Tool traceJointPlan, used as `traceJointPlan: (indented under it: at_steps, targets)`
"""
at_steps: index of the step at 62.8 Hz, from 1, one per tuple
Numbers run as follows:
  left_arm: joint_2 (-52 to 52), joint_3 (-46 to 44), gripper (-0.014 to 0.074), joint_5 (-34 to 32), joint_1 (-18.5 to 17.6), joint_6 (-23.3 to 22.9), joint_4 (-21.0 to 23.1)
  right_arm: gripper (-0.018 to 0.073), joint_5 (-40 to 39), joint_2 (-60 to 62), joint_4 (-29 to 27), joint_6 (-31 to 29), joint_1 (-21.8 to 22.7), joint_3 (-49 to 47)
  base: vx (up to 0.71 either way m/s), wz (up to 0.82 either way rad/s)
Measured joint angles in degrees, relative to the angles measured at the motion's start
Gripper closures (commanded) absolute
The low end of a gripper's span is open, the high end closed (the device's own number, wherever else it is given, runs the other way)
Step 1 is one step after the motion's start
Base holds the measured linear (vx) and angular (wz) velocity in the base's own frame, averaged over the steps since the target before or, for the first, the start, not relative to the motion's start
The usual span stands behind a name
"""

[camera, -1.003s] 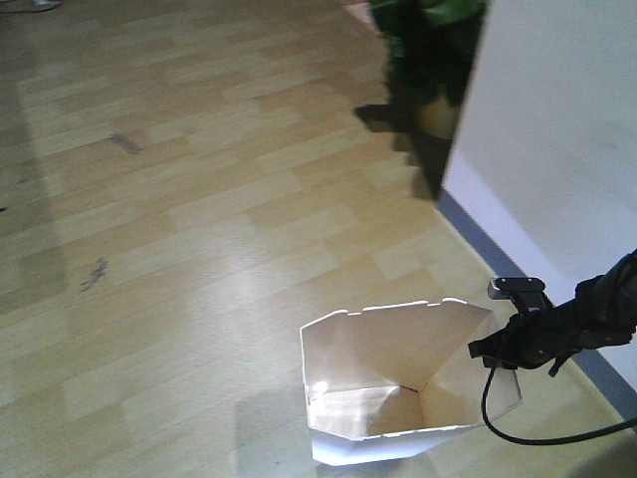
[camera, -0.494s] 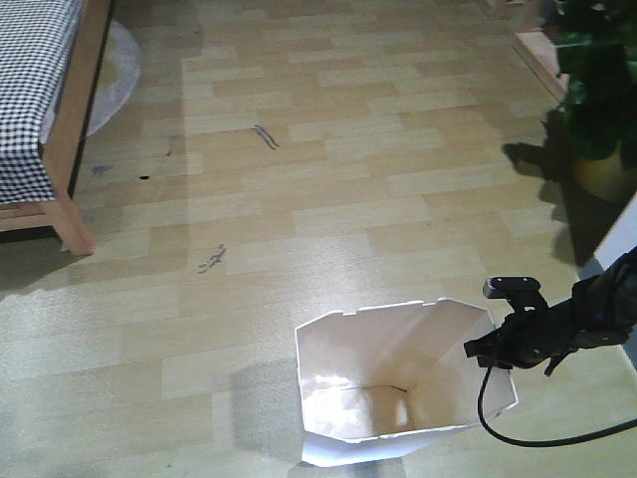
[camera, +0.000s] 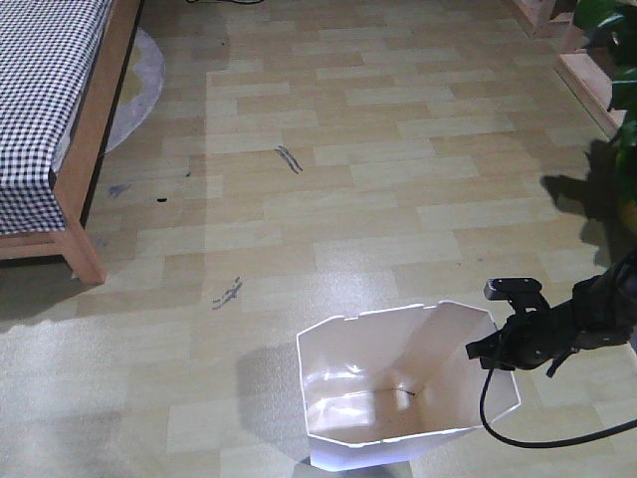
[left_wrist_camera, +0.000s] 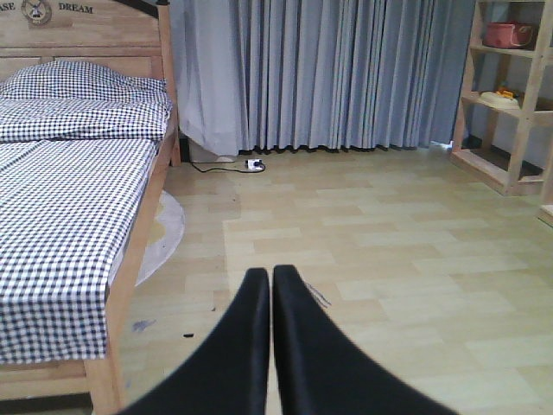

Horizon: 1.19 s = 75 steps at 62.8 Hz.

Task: Move trash bin to bedside with robot
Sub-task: 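Carry the held bin with the right gripper while driving toward the bed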

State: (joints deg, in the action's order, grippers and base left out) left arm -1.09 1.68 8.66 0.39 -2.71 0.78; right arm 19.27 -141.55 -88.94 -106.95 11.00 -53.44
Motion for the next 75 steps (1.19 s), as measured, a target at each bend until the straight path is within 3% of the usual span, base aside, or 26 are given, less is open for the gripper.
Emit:
traceJointPlan:
  at_steps: [75]
  targets:
    - [0.0,0.0,0.0602,0.0,0.0,0.0,0.0,0.0565,0.2,0.0,0.0,0.0,0.0,0.0,0.43,0.06]
